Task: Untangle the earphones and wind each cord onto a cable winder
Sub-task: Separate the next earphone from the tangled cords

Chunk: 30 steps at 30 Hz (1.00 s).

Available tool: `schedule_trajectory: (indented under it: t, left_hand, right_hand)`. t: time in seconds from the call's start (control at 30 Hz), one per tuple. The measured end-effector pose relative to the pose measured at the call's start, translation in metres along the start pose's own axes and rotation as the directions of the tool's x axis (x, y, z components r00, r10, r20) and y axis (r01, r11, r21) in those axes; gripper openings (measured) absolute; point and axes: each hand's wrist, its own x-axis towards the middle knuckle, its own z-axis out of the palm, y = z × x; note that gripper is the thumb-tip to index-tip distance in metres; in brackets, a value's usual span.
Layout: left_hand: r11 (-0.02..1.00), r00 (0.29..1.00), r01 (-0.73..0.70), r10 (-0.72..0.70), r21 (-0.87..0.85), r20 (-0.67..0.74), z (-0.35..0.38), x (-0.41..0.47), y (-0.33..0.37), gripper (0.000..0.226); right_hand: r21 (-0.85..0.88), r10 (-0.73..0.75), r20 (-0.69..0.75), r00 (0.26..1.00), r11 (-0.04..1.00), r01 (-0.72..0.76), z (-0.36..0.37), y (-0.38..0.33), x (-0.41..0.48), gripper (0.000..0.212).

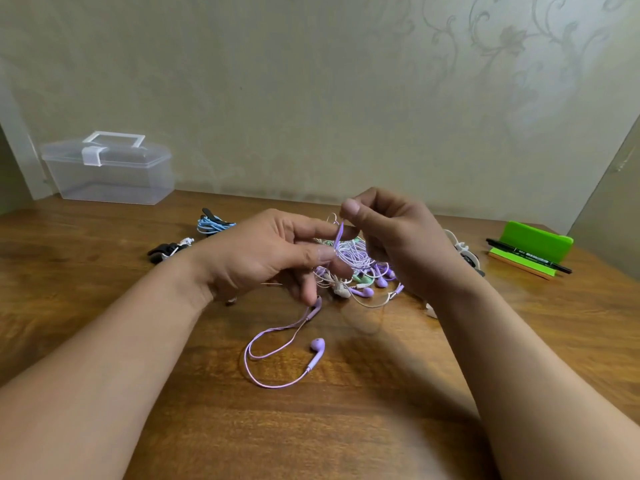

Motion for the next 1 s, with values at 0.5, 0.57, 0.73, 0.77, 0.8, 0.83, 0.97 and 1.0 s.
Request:
schedule_trajectory:
  t: [0.5, 0.57, 0.73, 0.77, 0.8, 0.83, 0.97, 1.0]
  left_hand:
    - [0.974, 0.895, -0.093, 0.172, 0.205, -0.412, -0.009, 0.017, -0.02, 0.041]
    - [0.939, 0.905, -0.054, 0.19, 0.34, -0.381, -0.006, 0.015, -0.021, 0.043]
    - [0.842, 0.894, -0.044, 0.274, 0.538, -0.355, -0.005, 0.01, -0.016, 0.042]
    - [0.816, 0.897, -0.034, 0.28, 0.578, -0.342, -0.006, 0.009, -0.015, 0.041]
    - [0.797, 0.905, -0.028, 0.276, 0.603, -0.324, -0.006, 0.008, -0.013, 0.04]
    - [0.786, 0.914, -0.022, 0.267, 0.618, -0.306, -0.008, 0.007, -0.012, 0.039]
    - [0.702, 0.961, 0.044, 0.166, 0.711, -0.223, -0.018, 0.004, -0.008, 0.034]
    - [0.668, 0.972, 0.076, 0.116, 0.74, -0.204, -0.021, 0.003, -0.007, 0.033]
  right_hand:
    - [-0.643, -0.077, 0.123, 0.989, 0.753, 0.139, 0.03, 0.015, -0.005, 0.031]
    - [-0.7, -0.066, 0.124, 0.99, 0.702, 0.134, 0.026, 0.014, -0.005, 0.036]
    - [-0.709, -0.048, 0.153, 0.987, 0.691, 0.144, 0.022, 0.01, -0.004, 0.022]
    - [-0.694, -0.085, 0.115, 0.99, 0.706, 0.142, 0.02, 0.009, -0.004, 0.022]
    - [-0.671, -0.114, 0.073, 0.991, 0.73, 0.133, 0.018, 0.007, -0.004, 0.022]
    - [-0.639, -0.13, 0.037, 0.991, 0.76, 0.124, 0.016, 0.005, -0.004, 0.018]
    - [-0.309, -0.097, -0.026, 0.995, 0.947, 0.085, 0.007, -0.006, -0.002, 0.007]
    - [-0.177, -0.095, -0.03, 0.995, 0.98, 0.088, 0.004, -0.008, -0.001, 0.009]
